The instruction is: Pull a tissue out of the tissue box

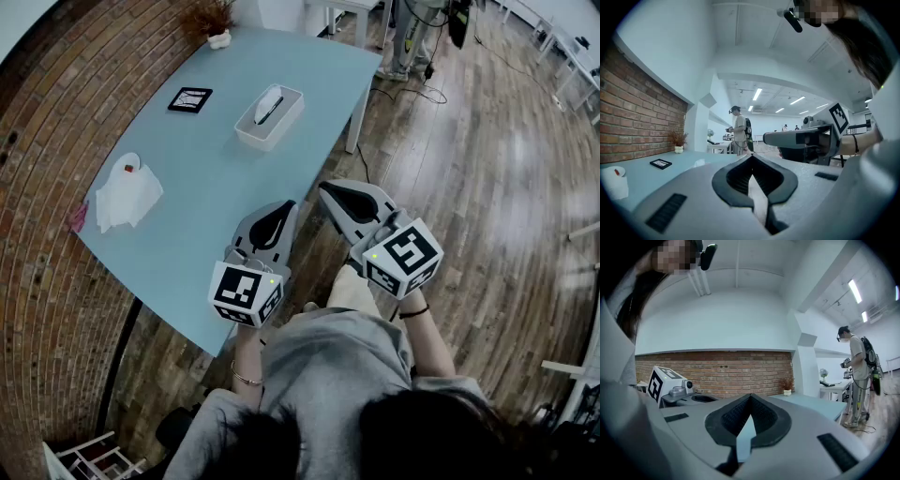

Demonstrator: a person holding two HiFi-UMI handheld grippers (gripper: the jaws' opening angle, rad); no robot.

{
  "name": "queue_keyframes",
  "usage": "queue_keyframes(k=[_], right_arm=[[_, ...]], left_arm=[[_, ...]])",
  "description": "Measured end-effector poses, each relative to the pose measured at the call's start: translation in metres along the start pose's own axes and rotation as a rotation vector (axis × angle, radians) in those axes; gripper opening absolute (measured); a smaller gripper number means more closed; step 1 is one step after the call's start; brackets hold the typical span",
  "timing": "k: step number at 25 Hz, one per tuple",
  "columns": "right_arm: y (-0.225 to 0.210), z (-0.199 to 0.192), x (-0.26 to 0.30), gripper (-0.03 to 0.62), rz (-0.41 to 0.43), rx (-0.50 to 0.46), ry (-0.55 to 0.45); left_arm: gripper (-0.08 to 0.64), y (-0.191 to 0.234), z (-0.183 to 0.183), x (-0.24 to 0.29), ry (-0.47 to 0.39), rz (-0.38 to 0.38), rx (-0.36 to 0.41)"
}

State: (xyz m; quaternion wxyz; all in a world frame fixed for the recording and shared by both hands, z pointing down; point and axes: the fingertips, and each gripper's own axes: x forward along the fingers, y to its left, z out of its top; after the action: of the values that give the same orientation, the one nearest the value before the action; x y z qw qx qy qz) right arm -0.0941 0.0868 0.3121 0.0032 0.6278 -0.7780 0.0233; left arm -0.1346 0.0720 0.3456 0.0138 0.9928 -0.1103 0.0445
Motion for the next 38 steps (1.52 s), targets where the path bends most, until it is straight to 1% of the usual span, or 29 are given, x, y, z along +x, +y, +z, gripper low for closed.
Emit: queue_keyframes(k=[9, 17, 21, 24, 29, 38], right_arm=[[-0.009, -0.006, 0.006, 0.000, -0.001, -0.005, 0.017], [-0.026, -0.012, 0.016, -0.001, 0.004, 0.013, 0.029], [-0.040, -0.011, 0.026, 0.000, 0.032, 0.004, 0.042], [-0.053, -0.013, 0.036, 0.000, 0.057, 0.016, 0.048], [-0.074, -0.017, 0.059, 0.000, 0.124, 0.018, 0.069], [-0.127, -0.011, 0.093, 0.000, 0.235, 0.002, 0.095]], left_arm=[[0.003, 0.007, 0.000, 0.008, 0.000, 0.008, -0.002], [0.003, 0.017, -0.008, 0.020, 0.024, 0.021, -0.019], [0.003, 0.027, -0.007, 0.031, 0.030, 0.053, -0.036], [0.003, 0.035, -0.010, 0.042, 0.039, 0.080, -0.047], [0.003, 0.054, -0.014, 0.061, 0.047, 0.140, -0.067], [0.003, 0.086, 0.003, 0.113, 0.026, 0.242, -0.086]])
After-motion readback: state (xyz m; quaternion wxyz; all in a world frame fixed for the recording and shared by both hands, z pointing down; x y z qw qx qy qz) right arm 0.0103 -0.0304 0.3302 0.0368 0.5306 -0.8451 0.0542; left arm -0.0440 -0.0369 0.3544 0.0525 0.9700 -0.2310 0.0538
